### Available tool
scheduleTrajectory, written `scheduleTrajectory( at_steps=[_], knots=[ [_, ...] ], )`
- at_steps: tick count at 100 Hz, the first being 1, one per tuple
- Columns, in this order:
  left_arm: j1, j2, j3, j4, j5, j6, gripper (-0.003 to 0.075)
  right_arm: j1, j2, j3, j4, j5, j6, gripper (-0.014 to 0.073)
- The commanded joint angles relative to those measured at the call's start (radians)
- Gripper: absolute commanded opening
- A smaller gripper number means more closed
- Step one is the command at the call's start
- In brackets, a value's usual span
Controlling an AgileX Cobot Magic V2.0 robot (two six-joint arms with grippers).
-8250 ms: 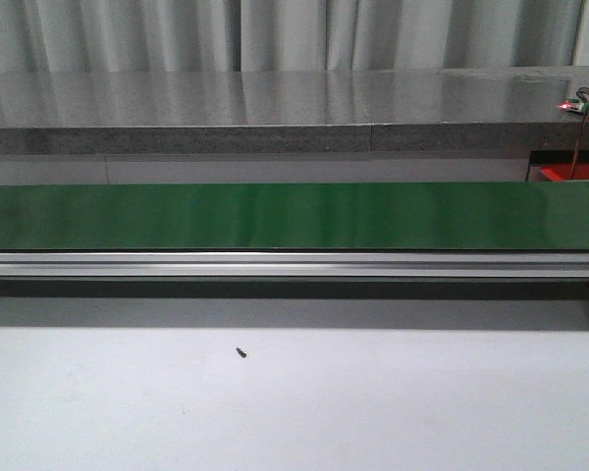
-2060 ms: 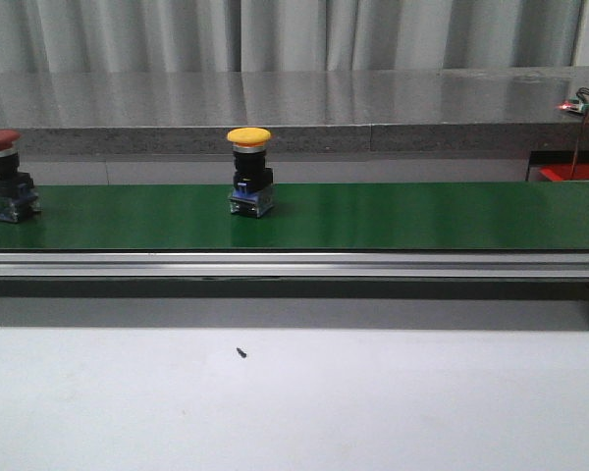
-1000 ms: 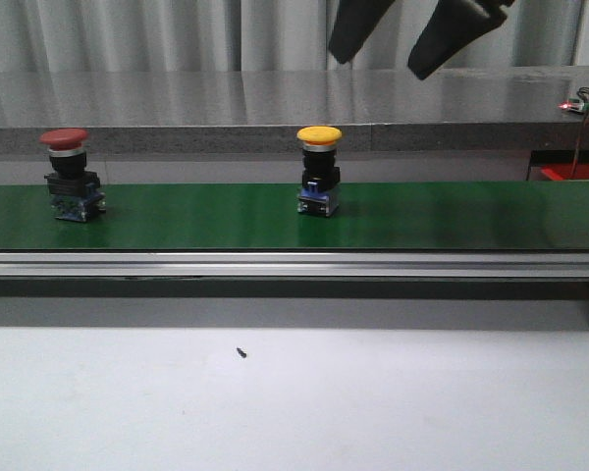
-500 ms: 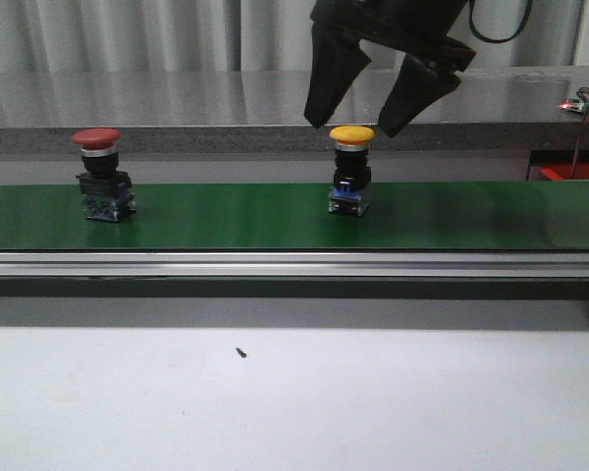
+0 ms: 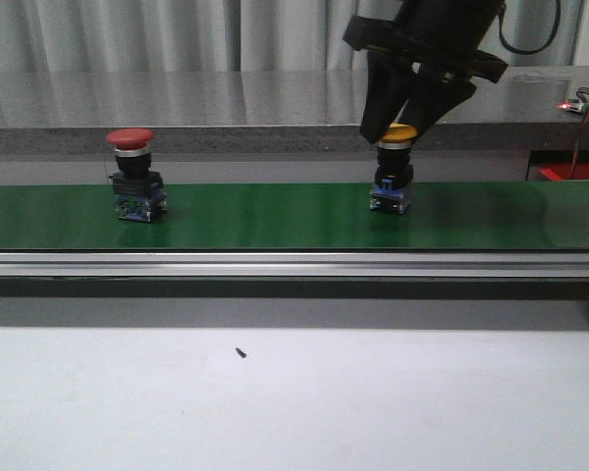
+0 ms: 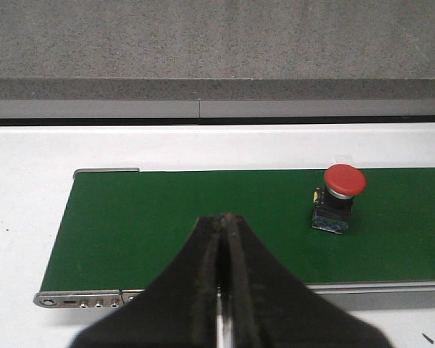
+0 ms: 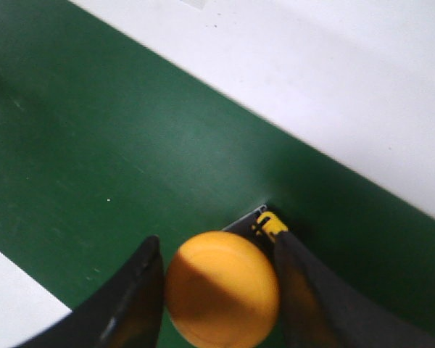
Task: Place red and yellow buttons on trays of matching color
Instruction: 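Lower the right gripper onto the yellow button at the conveyor end, then carry the yellow button onto the yellow tray section and release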
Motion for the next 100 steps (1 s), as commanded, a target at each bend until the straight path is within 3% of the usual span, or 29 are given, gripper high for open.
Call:
scheduleTrajectory(
  at_steps=[1,30,57,100],
  knots=[
    [-0.006,0.002,-0.026,-0.011,-0.078,0.0,-0.002,-0.012,-0.055,-0.032,0.004,0.005,-0.001,0.0231],
    [-0.006,0.002,-0.026,-0.011,-0.078,0.0,-0.002,-0.028,-0.155,-0.033,0.003,0.041,-0.001,0.0231],
    [-0.006,0.002,-0.026,-0.011,-0.078,0.0,-0.002,-0.125,-0.277,-0.008,-0.009,0.099,0.01,0.0231],
    [-0.006,0.002,-0.026,-0.011,-0.075,0.0,-0.002,-0.391,-0.552,0.328,-0.055,0.047,0.028,0.0231]
  ],
)
